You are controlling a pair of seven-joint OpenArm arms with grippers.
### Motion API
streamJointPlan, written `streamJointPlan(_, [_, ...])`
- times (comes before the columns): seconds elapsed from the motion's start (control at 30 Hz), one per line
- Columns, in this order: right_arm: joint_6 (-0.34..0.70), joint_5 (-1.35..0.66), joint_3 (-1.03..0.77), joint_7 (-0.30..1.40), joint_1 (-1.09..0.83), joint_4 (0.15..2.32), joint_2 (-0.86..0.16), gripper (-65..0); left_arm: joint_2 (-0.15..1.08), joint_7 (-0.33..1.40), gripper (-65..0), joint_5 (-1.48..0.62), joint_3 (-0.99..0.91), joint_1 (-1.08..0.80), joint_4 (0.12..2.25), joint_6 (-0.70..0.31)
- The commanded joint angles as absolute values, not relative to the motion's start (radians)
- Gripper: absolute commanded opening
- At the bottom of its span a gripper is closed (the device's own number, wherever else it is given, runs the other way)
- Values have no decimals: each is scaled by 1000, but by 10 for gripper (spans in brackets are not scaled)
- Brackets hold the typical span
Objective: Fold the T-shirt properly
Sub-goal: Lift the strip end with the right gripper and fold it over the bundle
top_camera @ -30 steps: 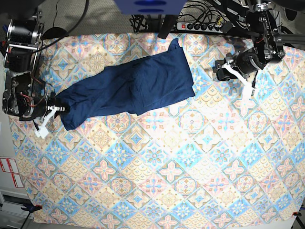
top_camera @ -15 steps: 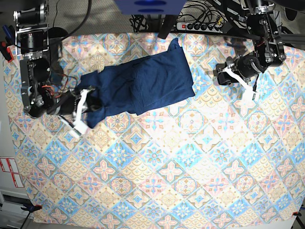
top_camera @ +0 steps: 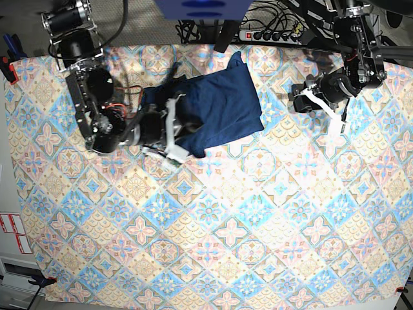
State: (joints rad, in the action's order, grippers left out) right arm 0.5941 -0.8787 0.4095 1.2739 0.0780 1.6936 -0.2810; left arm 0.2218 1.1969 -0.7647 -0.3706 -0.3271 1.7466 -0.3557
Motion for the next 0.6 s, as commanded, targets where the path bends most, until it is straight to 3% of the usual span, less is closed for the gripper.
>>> streamJointPlan(0.0, [599,-903,421,1253,104,1721,-280,-647,232,1187,-611,-785,-377,-325,1762,-361])
streamJointPlan(0.4, [599,-898,536,1245,170,1673,-180,-642,232,1187,-611,-783,-377,-326,1761,-361])
streamJointPlan(0.57, [599,-898,644,1241,231,1583,-140,-547,232,1187,-611,-783,-377,-326,1761,-361])
